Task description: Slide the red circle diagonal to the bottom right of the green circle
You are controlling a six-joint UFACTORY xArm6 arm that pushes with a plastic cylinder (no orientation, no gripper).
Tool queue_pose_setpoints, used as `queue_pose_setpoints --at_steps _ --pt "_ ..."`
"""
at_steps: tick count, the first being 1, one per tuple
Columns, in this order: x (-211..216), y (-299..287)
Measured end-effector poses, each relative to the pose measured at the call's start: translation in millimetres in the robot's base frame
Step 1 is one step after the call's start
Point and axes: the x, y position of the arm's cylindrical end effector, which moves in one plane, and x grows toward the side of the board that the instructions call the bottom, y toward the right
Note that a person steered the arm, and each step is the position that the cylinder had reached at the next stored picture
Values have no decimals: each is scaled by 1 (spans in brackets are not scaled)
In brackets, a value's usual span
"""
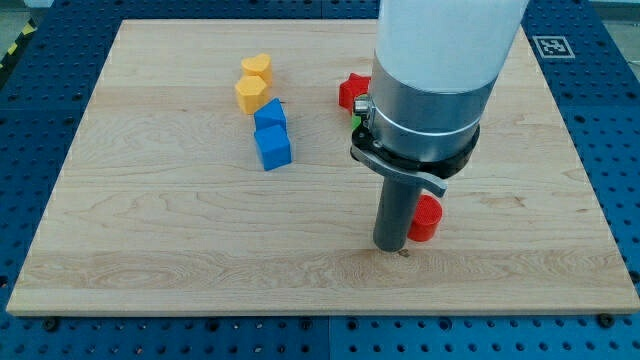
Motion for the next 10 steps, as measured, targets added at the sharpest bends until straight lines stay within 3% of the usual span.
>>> queue_pose_setpoints --at_steps 5,8,10 --pt "15 19" --pt "-38 71" --pt "-14 64"
